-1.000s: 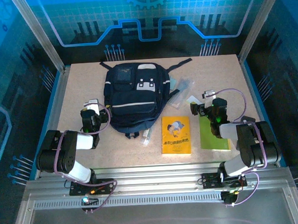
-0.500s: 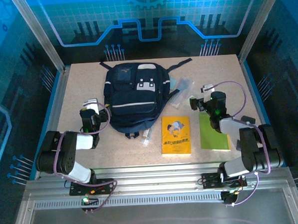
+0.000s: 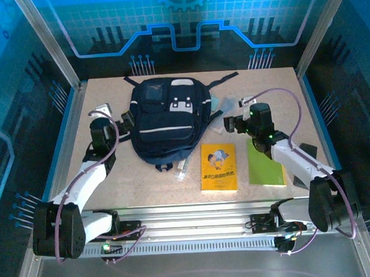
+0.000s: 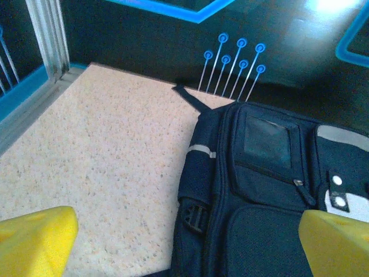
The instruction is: Pack books, pencil case, and school supplies into a backpack
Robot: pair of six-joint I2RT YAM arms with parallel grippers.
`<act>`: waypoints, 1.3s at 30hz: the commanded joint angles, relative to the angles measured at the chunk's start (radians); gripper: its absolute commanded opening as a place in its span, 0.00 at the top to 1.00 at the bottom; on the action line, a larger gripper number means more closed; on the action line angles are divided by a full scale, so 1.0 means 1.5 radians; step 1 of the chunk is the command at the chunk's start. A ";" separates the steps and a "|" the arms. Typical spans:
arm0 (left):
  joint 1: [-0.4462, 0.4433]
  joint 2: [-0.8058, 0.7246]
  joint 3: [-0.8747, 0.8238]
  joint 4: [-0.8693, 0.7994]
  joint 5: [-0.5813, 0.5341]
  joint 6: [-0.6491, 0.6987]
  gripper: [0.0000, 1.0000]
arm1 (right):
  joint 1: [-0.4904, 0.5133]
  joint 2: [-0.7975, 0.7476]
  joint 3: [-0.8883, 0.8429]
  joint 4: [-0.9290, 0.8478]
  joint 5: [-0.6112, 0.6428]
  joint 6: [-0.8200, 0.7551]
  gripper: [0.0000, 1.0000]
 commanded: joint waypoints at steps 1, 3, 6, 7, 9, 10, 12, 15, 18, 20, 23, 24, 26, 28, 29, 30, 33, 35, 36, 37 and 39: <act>-0.003 0.007 0.072 -0.277 -0.007 -0.143 0.01 | 0.049 0.028 0.084 -0.163 -0.093 0.185 0.00; -0.003 0.014 0.085 -0.317 0.033 -0.174 0.01 | 0.089 0.059 0.098 -0.161 -0.113 0.231 0.00; -0.003 0.015 0.083 -0.334 0.103 -0.222 0.01 | 0.153 0.129 0.142 -0.153 -0.132 0.268 0.00; -0.003 0.014 0.080 -0.334 0.120 -0.230 0.01 | 0.165 0.154 0.162 -0.154 -0.138 0.274 0.01; -0.002 0.013 0.080 -0.346 0.130 -0.246 0.01 | 0.176 0.200 0.198 -0.166 -0.137 0.303 0.02; -0.003 0.011 0.080 -0.354 0.133 -0.254 0.01 | 0.177 0.222 0.215 -0.172 -0.134 0.322 0.04; -0.003 0.007 0.075 -0.357 0.150 -0.264 0.01 | 0.176 0.260 0.246 -0.201 -0.091 0.363 0.06; -0.003 -0.004 0.054 -0.357 0.178 -0.288 0.01 | 0.169 0.302 0.268 -0.188 -0.042 0.394 0.06; -0.003 -0.014 0.020 -0.346 0.205 -0.311 0.01 | 0.156 0.346 0.296 -0.175 -0.059 0.413 0.08; -0.002 -0.017 0.002 -0.346 0.206 -0.313 0.01 | 0.156 0.376 0.313 -0.163 -0.081 0.417 0.10; -0.002 -0.009 -0.018 -0.330 0.217 -0.302 0.01 | 0.154 0.418 0.333 -0.140 -0.109 0.419 0.13; -0.003 -0.003 -0.025 -0.315 0.233 -0.300 0.01 | 0.153 0.430 0.343 -0.137 -0.116 0.418 0.14; -0.002 0.015 -0.036 -0.289 0.261 -0.302 0.01 | 0.152 0.453 0.367 -0.129 -0.133 0.406 0.18; -0.003 0.037 -0.049 -0.265 0.279 -0.310 0.01 | 0.150 0.476 0.406 -0.142 -0.148 0.390 0.29; -0.003 0.051 -0.056 -0.255 0.286 -0.314 0.01 | 0.148 0.484 0.421 -0.147 -0.157 0.382 0.38; -0.003 0.064 -0.061 -0.244 0.297 -0.315 0.04 | 0.147 0.491 0.436 -0.149 -0.169 0.377 0.49; -0.005 0.099 -0.073 -0.223 0.327 -0.327 0.08 | 0.147 0.501 0.463 -0.147 -0.195 0.367 0.80; -0.006 0.114 -0.079 -0.211 0.341 -0.335 0.09 | 0.148 0.499 0.466 -0.142 -0.214 0.369 0.99; -0.007 0.118 -0.083 -0.206 0.340 -0.340 0.09 | 0.150 0.497 0.465 -0.141 -0.223 0.370 1.00; -0.007 0.119 -0.086 -0.198 0.338 -0.342 0.09 | 0.152 0.494 0.461 -0.139 -0.228 0.372 1.00; -0.007 0.123 -0.084 -0.187 0.323 -0.343 0.09 | 0.159 0.478 0.441 -0.124 -0.244 0.377 1.00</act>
